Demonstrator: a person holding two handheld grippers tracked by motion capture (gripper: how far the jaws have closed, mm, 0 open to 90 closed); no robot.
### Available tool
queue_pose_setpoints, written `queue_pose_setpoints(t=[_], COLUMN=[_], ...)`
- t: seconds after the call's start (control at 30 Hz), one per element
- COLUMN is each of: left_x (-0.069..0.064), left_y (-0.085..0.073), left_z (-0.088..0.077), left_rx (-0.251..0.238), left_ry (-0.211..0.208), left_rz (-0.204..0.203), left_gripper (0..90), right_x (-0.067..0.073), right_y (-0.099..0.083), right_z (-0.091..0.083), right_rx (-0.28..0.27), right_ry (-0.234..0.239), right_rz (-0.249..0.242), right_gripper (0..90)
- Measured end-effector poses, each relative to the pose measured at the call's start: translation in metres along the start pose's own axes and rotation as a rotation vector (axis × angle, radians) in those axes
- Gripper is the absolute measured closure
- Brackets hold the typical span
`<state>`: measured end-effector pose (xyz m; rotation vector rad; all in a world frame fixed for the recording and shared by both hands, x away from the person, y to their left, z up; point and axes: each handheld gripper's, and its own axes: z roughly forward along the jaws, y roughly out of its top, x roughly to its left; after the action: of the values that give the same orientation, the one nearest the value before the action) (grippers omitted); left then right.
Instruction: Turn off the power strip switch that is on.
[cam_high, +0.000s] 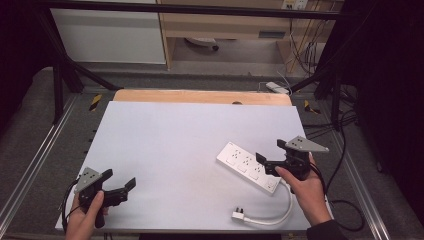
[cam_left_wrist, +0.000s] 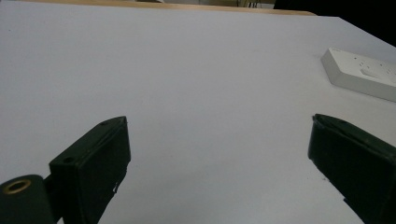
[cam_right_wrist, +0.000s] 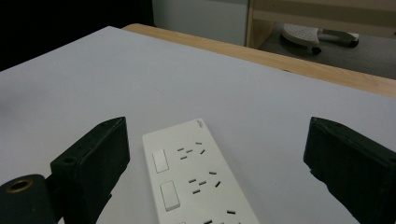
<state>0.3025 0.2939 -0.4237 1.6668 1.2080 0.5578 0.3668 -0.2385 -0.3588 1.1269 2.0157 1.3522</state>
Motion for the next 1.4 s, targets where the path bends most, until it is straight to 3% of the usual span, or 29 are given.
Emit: queue_pose_setpoints(t=[0.2,0.6,0.8,1.17,1.4], left_x=[0.000,0.000,0.000,-0.001,-0.001], left_y=[0.000,0.000,0.000,0.000,0.000], left_z=[0.000,0.000,0.000,0.001,0.001], left_rx=[0.002,0.002,0.005,0.008,0.011], left_ry=[0.000,0.001,0.002,-0.001,-0.002], left_rz=[0.003,0.010,0.008,0.006,0.006], left_gripper=[5.9,5.8,5.8,5.8,5.8], right_x=[0.004,0.012,0.015,0.019,0.023], right_y=[0.004,0.009,0.009,0.010,0.008], right_z=[0.008,0.023,0.029,0.034,0.040], right_rx=[0.020,0.047,0.045,0.033,0.030], right_ry=[-0.017,0.036,0.048,0.071,0.071], right_rz=[-0.021,-0.019,-0.016,-0.026,-0.040], right_gripper=[7.1,6.0,9.7,30.0,49.1])
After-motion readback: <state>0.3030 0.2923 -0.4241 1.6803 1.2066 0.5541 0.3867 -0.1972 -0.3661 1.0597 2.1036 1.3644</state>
